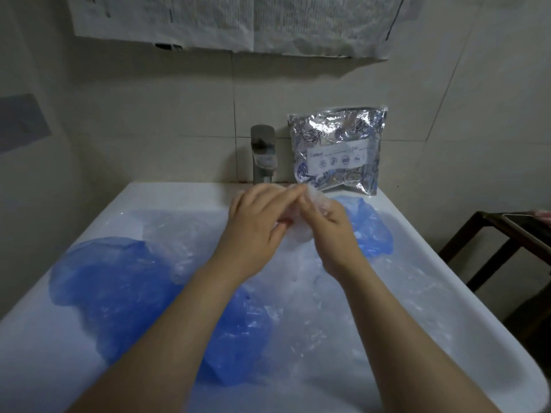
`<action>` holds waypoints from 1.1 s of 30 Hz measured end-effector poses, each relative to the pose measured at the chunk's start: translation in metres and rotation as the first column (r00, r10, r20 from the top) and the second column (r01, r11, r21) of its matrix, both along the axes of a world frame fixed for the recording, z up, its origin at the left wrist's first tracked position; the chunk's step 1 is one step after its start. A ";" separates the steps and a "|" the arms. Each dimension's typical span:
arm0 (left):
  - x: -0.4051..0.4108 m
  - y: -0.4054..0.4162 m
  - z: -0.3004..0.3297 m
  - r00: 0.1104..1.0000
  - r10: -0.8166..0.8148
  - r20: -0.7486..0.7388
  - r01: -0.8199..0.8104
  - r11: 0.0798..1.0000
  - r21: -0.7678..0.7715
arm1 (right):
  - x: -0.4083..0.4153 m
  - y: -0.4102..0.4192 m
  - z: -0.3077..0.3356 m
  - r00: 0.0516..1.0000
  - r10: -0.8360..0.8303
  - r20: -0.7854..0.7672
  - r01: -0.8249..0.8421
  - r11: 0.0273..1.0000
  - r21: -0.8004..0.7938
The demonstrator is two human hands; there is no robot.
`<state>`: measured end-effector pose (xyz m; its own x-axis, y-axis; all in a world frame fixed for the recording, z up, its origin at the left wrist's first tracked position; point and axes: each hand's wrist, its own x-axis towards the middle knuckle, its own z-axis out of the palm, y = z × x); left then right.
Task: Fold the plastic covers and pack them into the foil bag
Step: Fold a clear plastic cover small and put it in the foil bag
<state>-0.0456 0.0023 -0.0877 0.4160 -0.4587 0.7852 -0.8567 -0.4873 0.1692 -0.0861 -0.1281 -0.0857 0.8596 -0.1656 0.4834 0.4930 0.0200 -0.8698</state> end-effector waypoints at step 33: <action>-0.016 0.022 0.015 0.747 -0.275 -0.606 -0.215 0.762 -0.611 | -0.009 -0.009 -0.008 0.932 -0.256 0.256 0.353 0.489 -0.798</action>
<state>-0.0616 0.0240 -0.0727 0.9034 -0.0038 0.4289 -0.4287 -0.0369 0.9027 -0.0948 -0.1366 -0.0933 0.7813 0.1020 0.6158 0.3976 -0.8419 -0.3649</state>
